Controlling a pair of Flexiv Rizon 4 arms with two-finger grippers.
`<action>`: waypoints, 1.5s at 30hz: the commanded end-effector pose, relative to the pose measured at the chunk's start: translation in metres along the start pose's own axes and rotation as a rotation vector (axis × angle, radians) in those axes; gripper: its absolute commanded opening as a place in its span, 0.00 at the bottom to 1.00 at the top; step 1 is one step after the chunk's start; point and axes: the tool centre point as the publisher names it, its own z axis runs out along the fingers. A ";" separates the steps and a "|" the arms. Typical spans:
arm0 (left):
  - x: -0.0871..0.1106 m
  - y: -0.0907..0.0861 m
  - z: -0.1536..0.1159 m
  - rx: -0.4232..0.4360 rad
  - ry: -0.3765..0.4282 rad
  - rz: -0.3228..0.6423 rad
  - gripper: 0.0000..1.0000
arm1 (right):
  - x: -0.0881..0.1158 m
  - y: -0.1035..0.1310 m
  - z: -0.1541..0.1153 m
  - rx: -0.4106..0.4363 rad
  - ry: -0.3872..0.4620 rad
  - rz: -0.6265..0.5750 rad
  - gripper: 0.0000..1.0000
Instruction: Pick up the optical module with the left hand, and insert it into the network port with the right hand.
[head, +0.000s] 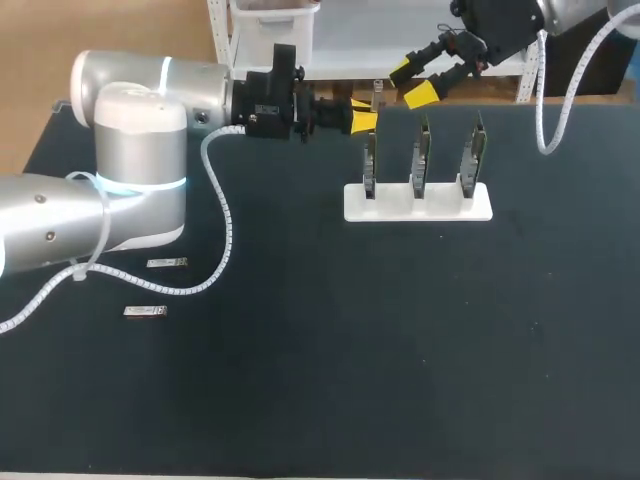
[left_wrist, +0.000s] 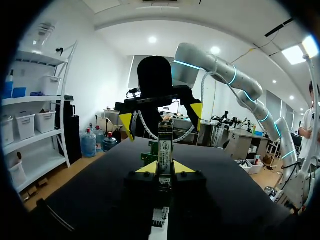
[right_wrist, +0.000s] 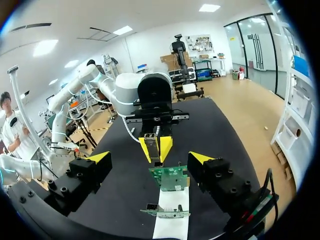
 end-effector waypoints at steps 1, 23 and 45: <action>0.000 -0.001 0.000 -0.003 -0.001 0.000 0.00 | 0.001 0.010 0.005 0.237 -0.020 -0.004 1.00; 0.000 -0.001 0.000 -0.003 -0.001 0.000 0.00 | -0.011 0.009 0.016 0.317 -0.055 -0.021 1.00; 0.000 -0.001 0.000 -0.003 -0.001 0.000 0.00 | -0.017 0.004 0.024 0.250 -0.033 -0.044 1.00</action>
